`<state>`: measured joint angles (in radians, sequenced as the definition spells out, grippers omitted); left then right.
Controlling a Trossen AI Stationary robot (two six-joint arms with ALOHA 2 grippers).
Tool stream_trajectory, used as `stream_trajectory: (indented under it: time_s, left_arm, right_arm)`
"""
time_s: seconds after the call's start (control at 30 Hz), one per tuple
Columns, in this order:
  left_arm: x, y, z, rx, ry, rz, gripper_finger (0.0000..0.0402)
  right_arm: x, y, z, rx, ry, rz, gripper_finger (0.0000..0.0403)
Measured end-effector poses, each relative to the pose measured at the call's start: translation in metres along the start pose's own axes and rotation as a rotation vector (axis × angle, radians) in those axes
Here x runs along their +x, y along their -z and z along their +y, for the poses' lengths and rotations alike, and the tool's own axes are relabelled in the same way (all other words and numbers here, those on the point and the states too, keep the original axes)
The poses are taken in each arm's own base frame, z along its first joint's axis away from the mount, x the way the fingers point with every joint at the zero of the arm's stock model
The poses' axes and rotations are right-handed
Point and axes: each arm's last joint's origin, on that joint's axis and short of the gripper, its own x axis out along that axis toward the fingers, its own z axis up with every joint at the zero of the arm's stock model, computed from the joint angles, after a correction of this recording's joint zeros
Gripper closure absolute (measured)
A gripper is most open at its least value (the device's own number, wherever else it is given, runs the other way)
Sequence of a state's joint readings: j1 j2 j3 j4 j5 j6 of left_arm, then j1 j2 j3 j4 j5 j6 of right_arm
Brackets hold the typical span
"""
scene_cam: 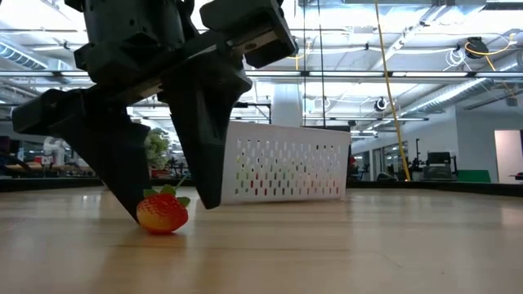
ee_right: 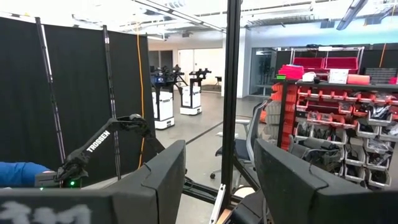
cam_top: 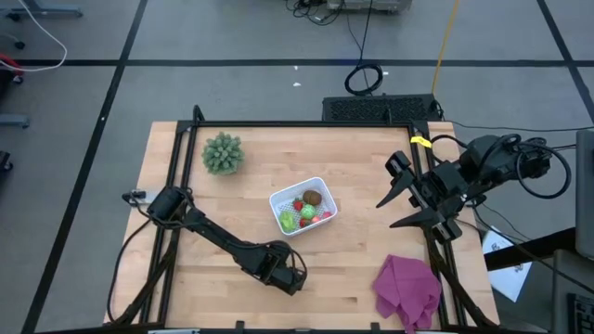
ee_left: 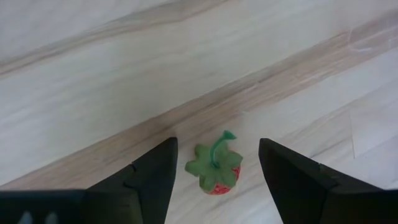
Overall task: Pick and placing Produce into tupperware
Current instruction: Put the strawberry into the white bin
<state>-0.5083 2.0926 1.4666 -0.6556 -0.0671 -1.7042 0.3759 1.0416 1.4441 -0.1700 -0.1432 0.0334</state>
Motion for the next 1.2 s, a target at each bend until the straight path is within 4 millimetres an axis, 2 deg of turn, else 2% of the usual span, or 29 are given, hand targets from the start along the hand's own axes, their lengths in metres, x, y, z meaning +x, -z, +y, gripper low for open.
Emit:
stream_trajectory:
  time_s: [0.43,0.83,1.0,1.2]
  left_arm:
    - [0.0003,0.0010,0.0006,-0.007,-0.007,0.023,0.0170]
    - [0.0012,0.0015,0.0017,0.011,-0.013,0.017,0.0287]
    - [0.0012,0.0014,0.0014,0.015,-0.010,0.014,0.0305]
    - [-0.0002,0.0013,-0.0002,0.030,-0.006,0.011,0.0307]
  right_arm:
    - [0.0000,0.0000,0.0000,0.000,0.000,0.000,0.0223]
    - [0.0000,0.0000,0.0000,0.000,0.000,0.000,0.0223]
    - [0.0000,-0.0001,0.0000,0.000,0.000,-0.001,0.0223]
    - [0.0001,-0.0021,0.0000,-0.003,-0.001,-0.022,0.0223]
